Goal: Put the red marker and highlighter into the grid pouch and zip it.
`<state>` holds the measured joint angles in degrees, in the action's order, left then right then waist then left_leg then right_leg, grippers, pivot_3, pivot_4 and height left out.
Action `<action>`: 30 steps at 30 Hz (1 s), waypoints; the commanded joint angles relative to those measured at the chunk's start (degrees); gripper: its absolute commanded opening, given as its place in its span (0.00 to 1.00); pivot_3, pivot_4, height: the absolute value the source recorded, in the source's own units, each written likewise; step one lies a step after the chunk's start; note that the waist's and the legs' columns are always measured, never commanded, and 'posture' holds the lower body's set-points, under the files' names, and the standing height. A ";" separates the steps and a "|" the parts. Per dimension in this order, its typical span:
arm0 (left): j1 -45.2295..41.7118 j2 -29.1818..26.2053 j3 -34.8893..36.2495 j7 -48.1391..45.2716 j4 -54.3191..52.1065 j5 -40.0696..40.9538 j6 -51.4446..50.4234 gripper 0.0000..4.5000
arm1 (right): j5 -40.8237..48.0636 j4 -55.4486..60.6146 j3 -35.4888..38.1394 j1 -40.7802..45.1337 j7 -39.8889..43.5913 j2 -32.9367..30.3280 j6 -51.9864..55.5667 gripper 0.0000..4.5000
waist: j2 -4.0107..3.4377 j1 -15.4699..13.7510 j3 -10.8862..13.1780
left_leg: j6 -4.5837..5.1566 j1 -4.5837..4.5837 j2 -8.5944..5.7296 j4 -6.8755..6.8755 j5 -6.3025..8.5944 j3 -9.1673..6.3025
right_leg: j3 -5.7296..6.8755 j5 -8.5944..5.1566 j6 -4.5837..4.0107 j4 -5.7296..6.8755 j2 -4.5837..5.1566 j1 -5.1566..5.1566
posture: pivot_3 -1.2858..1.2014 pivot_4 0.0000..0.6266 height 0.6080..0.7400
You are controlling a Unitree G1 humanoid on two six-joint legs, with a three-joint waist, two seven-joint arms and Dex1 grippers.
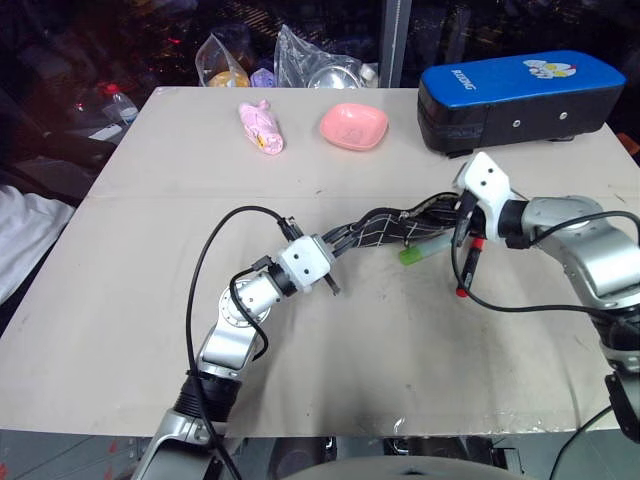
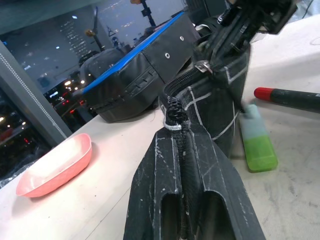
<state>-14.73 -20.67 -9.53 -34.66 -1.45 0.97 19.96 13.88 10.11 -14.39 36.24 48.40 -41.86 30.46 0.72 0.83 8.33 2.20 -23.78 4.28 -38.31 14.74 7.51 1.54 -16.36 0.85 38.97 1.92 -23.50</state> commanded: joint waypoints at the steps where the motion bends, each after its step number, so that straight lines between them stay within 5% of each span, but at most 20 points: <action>1: -1.35 -0.02 0.35 0.66 -1.97 -0.44 0.70 0.00 | -6.66 -0.44 -3.80 3.33 3.55 0.38 -13.26 0.01 | 0.00 -0.03 0.00 | 0.00 0.01 0.00 0.00 0.00 -0.01 | 0.01 0.00 0.00 0.01 -0.01 0.00 | 0.52 0.24 0.99; 5: -2.36 0.36 0.25 0.86 -1.74 -0.57 0.60 0.00 | -14.35 -5.83 -8.44 6.80 5.72 1.67 -24.13 0.20 | 0.00 -0.13 0.00 | -0.01 0.01 0.00 -0.04 -0.01 0.02 | 0.06 0.00 0.00 0.02 0.00 0.00 | 0.52 0.24 0.99; 12: -2.51 0.57 0.21 1.22 -1.71 -0.61 0.55 0.00 | -19.83 -11.71 -8.95 8.04 6.64 4.05 -31.26 0.95 | 0.00 -0.37 0.00 | -0.02 -0.01 0.00 -0.05 -0.01 0.08 | 0.16 0.00 0.00 -0.01 0.02 0.00 | 0.52 0.24 0.99; 13: -2.32 0.60 0.19 1.28 -1.84 -0.63 0.54 0.00 | -20.11 -11.81 -8.76 7.89 6.59 4.40 -31.44 0.98 | 0.00 -0.34 0.00 | -0.02 0.01 0.00 -0.05 -0.01 0.08 | 0.16 0.00 0.00 0.01 0.02 0.00 | 0.52 0.24 0.99; 22: -1.95 0.35 0.66 1.73 -1.59 -0.80 0.76 0.00 | -21.58 -11.06 -4.70 6.25 2.40 5.96 -30.14 0.98 | 0.00 -0.25 0.00 | -0.03 0.02 0.02 -0.06 -0.02 0.08 | 0.17 0.00 0.00 0.06 0.02 0.00 | 0.52 0.24 0.99; 30: -3.33 -1.26 4.59 4.84 -0.15 -1.66 1.73 0.00 | -2.34 11.44 16.04 -8.08 -1.95 5.83 1.98 0.98 | 0.02 -1.46 -0.02 | -0.03 -0.02 0.03 -0.06 -0.02 -0.07 | 0.15 0.00 0.00 0.01 0.08 0.05 | 0.52 0.24 0.99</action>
<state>-17.58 -21.79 -6.18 -30.75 -0.54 -0.88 20.29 7.81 15.08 -2.72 31.54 49.35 -36.28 24.63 0.74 -0.63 8.31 2.17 -23.81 4.31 -38.36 14.72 7.45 1.67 -16.35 0.84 38.98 2.01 -23.45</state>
